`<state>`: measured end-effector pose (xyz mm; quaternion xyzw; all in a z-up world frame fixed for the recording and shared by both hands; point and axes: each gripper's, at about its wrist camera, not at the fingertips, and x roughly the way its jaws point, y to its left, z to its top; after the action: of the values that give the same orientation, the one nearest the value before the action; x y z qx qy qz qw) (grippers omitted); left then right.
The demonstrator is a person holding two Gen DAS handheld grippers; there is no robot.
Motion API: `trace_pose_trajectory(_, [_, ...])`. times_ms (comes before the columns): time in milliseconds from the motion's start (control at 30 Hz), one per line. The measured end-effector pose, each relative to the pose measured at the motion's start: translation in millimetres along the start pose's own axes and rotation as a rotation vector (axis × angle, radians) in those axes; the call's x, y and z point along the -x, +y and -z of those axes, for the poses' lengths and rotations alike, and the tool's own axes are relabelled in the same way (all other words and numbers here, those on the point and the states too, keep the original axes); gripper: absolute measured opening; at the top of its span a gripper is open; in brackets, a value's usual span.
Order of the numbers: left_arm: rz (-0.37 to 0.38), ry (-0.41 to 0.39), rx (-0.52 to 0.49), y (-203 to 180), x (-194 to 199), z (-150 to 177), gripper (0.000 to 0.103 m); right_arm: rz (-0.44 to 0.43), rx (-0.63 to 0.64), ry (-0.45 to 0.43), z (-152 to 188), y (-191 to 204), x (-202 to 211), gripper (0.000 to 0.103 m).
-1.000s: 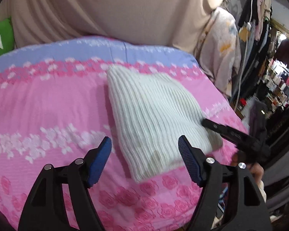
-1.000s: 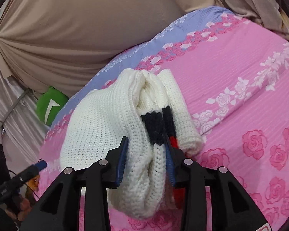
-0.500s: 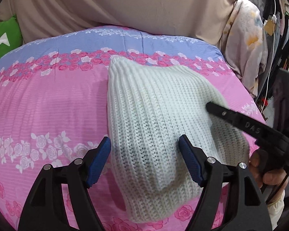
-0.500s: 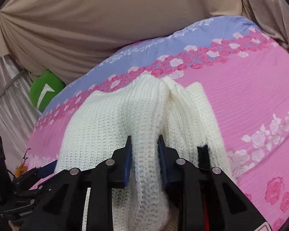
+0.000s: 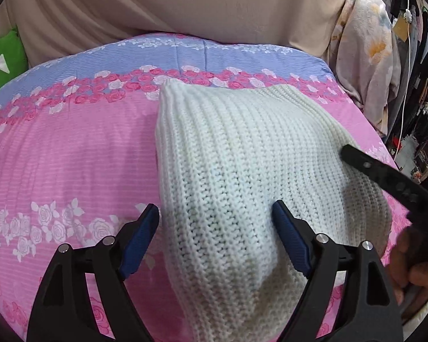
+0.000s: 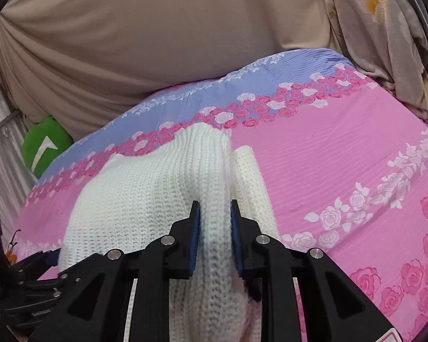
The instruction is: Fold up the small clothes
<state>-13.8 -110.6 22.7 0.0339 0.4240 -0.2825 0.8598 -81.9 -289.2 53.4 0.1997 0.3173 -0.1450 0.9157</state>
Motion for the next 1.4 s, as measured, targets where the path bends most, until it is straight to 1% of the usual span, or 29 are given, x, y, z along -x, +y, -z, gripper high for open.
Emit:
trace_pose_trajectory(67, [0.001,0.001,0.001,0,0,0,0.08,0.002,0.002,-0.02,8,0,17,0.027])
trace_pose_trajectory(133, [0.002,0.0,0.003,1,0,1,0.08,0.003,-0.011,-0.023,19,-5,32,0.038])
trace_pose_trajectory(200, [0.007,0.0,0.006,2,1,2,0.08,-0.032,-0.049,0.004,36,-14,41,0.044])
trace_pose_trajectory(267, [0.018,-0.006,0.015,3,8,3,0.079,-0.077,-0.078,0.046,49,-19,42,0.045])
trace_pose_trajectory(333, [0.047,-0.018,0.016,2,20,5,0.078,-0.108,-0.076,0.092,59,-20,34,0.046])
trace_pose_trajectory(400, [0.061,-0.034,-0.004,-3,32,9,0.078,-0.084,-0.063,0.106,65,-17,25,0.046])
trace_pose_trajectory(467, [0.043,-0.03,-0.034,-6,33,13,0.078,-0.071,-0.053,0.101,65,-16,19,0.029])
trace_pose_trajectory(500, [0.022,-0.019,-0.041,-6,30,15,0.078,-0.091,-0.054,0.095,62,-14,20,0.012])
trace_pose_trajectory(533, [0.009,-0.001,-0.038,-3,26,18,0.079,-0.111,-0.054,0.064,58,-11,29,0.011])
trace_pose_trajectory(600, [0.011,0.021,-0.027,4,23,25,0.079,-0.142,-0.019,-0.045,49,-2,59,0.009])
trace_pose_trajectory(633, [0.012,0.026,-0.026,6,23,29,0.079,-0.154,0.002,-0.085,47,1,72,0.009])
trace_pose_trajectory(667, [0.012,0.027,-0.031,8,23,31,0.079,-0.148,0.022,-0.089,47,3,78,0.009])
trace_pose_trajectory(700, [0.007,0.032,-0.038,7,23,34,0.079,-0.126,0.033,-0.067,49,1,73,0.009])
trace_pose_trajectory(733, [-0.005,0.036,-0.047,6,20,37,0.079,-0.072,0.045,-0.028,56,-2,61,0.009])
trace_pose_trajectory(767, [-0.007,0.042,-0.053,5,16,40,0.079,0.006,0.045,0.05,66,-10,37,0.009])
trace_pose_trajectory(800, [0.001,0.054,-0.057,3,11,42,0.079,0.022,0.016,0.12,78,-22,15,0.009])
trace_pose_trajectory(833, [0.002,0.062,-0.059,2,7,44,0.079,-0.001,-0.006,0.077,82,-28,19,0.009])
trace_pose_trajectory(933, [-0.007,0.047,-0.071,0,13,45,0.079,-0.007,-0.004,0.072,69,-21,34,0.012])
trace_pose_trajectory(967, [-0.001,0.042,-0.069,1,17,43,0.078,-0.016,-0.005,0.069,64,-18,40,0.013])
trace_pose_trajectory(1000, [0.019,0.029,-0.063,2,25,40,0.078,-0.029,-0.007,0.055,57,-16,47,0.016])
trace_pose_trajectory(1033, [0.039,0.0,-0.057,4,36,36,0.078,-0.041,-0.007,0.026,49,-14,54,0.022])
trace_pose_trajectory(1067, [0.043,-0.025,-0.052,5,44,32,0.078,-0.044,-0.005,0.001,41,-13,60,0.025])
trace_pose_trajectory(1133, [0.053,-0.076,-0.031,10,59,20,0.077,-0.073,-0.002,-0.044,21,-11,65,0.048])
trace_pose_trajectory(1200, [0.064,-0.108,-0.012,13,65,4,0.077,-0.117,-0.018,-0.043,-2,-10,55,0.057])
trace_pose_trajectory(1233, [0.053,-0.117,-0.003,15,63,-5,0.077,-0.137,-0.02,-0.019,-13,-9,40,0.057])
trace_pose_trajectory(1300, [0.033,-0.118,0.01,18,54,-17,0.077,-0.139,-0.017,0.049,-24,-5,8,0.058])
trace_pose_trajectory(1333, [0.029,-0.106,0.017,19,47,-22,0.077,-0.127,-0.014,0.092,-27,-3,-10,0.058])
trace_pose_trajectory(1367, [0.033,-0.082,0.028,20,37,-26,0.077,-0.126,-0.01,0.155,-28,0,-34,0.058])
trace_pose_trajectory(1400, [0.043,-0.061,0.04,22,29,-29,0.077,-0.129,0.002,0.194,-27,4,-46,0.045])
